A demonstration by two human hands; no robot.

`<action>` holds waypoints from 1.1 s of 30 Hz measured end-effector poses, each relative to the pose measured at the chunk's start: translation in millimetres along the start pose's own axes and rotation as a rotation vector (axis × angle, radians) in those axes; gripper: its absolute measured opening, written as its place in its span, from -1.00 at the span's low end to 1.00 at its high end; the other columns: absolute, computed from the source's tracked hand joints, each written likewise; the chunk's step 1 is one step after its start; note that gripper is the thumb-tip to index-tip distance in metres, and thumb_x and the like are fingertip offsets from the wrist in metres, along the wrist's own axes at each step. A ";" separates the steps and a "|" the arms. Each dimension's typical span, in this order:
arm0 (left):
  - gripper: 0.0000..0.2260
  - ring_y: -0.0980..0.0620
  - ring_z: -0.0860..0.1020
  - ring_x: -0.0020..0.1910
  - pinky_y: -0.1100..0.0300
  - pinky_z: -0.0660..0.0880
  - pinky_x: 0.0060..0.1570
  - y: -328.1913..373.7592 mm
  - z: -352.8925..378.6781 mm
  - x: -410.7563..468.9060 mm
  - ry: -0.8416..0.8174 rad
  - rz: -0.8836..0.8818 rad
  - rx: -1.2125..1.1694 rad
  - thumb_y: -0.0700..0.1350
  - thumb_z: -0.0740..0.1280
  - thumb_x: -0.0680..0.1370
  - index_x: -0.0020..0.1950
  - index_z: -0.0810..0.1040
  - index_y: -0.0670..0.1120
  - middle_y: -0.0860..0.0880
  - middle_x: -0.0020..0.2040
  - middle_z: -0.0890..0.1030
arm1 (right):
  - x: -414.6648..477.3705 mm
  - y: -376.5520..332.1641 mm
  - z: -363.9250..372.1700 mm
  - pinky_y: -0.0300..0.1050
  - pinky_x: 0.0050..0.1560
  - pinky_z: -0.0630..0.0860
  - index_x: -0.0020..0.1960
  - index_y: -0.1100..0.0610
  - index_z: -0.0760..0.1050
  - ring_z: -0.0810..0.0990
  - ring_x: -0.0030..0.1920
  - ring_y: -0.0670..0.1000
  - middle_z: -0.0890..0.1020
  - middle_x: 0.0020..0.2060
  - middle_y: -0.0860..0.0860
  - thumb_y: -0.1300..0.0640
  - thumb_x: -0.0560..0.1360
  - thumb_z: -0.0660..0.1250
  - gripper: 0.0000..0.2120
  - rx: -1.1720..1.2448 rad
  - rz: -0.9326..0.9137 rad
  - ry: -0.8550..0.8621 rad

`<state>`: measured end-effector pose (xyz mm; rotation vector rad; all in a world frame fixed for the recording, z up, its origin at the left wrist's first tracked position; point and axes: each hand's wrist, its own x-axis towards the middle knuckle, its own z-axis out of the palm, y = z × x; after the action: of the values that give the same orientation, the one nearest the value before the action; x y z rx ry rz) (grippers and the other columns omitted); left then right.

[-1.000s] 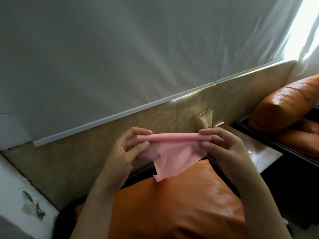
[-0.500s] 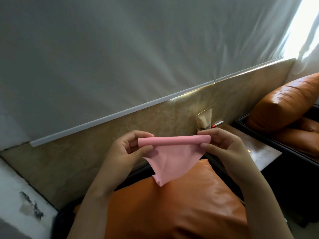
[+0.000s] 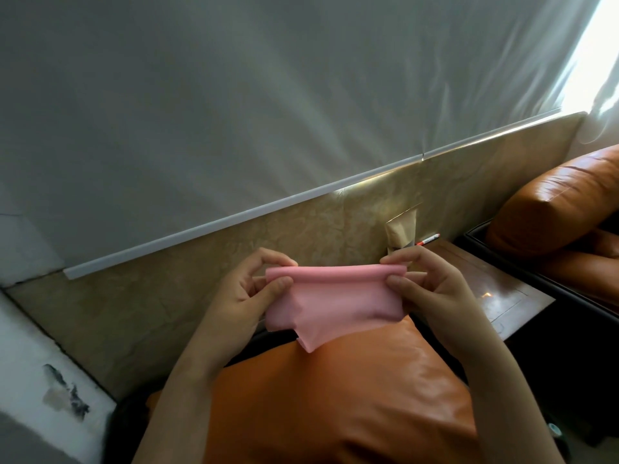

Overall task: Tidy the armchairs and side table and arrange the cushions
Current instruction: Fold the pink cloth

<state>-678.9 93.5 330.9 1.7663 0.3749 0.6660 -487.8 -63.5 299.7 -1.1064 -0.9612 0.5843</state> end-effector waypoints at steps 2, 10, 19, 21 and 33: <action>-0.84 0.08 0.61 -0.22 0.23 0.54 -0.37 0.0 0.1 -0.5 0.000 0.007 -0.013 -0.08 0.28 0.49 0.05 0.51 -0.07 0.03 -0.14 0.63 | 0.8 0.4 -0.2 -0.21 -0.42 0.45 -0.07 0.00 0.60 0.49 -0.45 0.01 0.58 -0.40 0.16 0.21 0.43 0.32 -0.84 0.016 0.008 -0.004; -0.82 0.02 0.60 -0.20 0.13 0.53 -0.32 -2.2 3.7 -2.6 0.030 -0.008 -0.064 -0.04 0.31 0.45 0.03 0.53 -0.03 0.01 -0.13 0.64 | 0.9 -2.2 -2.5 -0.26 -0.44 0.43 -0.05 0.03 0.60 0.49 -0.44 -0.04 0.61 -0.35 0.15 0.10 0.43 0.41 -0.89 0.078 0.013 -0.032; -0.87 0.05 0.60 -0.22 0.24 0.52 -0.35 -3.1 1.2 -5.7 0.042 -0.013 -0.133 0.00 0.44 0.38 -0.10 0.60 0.07 0.02 -0.17 0.64 | 0.7 -0.3 -4.8 -0.14 -0.33 0.52 -0.11 0.05 0.63 0.57 -0.33 0.02 0.65 -0.29 0.12 -0.13 0.15 0.62 -0.59 0.073 0.011 -0.007; -0.85 0.05 0.60 -0.27 0.25 0.52 -0.38 -3.6 2.0 -6.2 0.077 -0.025 -0.128 0.04 0.48 0.39 -0.11 0.60 0.06 0.00 -0.22 0.64 | 1.7 -0.5 -2.9 -0.17 -0.34 0.50 -0.14 0.08 0.62 0.54 -0.36 0.00 0.62 -0.34 0.10 -0.16 0.17 0.60 -0.59 0.020 0.010 0.021; -0.86 0.12 0.66 -0.10 0.34 0.55 -0.16 -2.2 1.6 -3.8 0.072 0.042 0.065 -0.15 0.34 0.47 0.02 0.56 -0.12 0.06 -0.11 0.68 | 2.4 1.5 0.1 -0.20 -0.07 0.54 -0.01 0.04 0.62 0.64 -0.08 0.00 0.68 -0.12 0.09 0.23 0.42 0.40 -0.82 -0.079 -0.046 -0.008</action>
<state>-680.8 90.7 327.6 1.8196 0.4138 0.7556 -486.7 -61.0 299.1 -1.1496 -1.0215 0.5177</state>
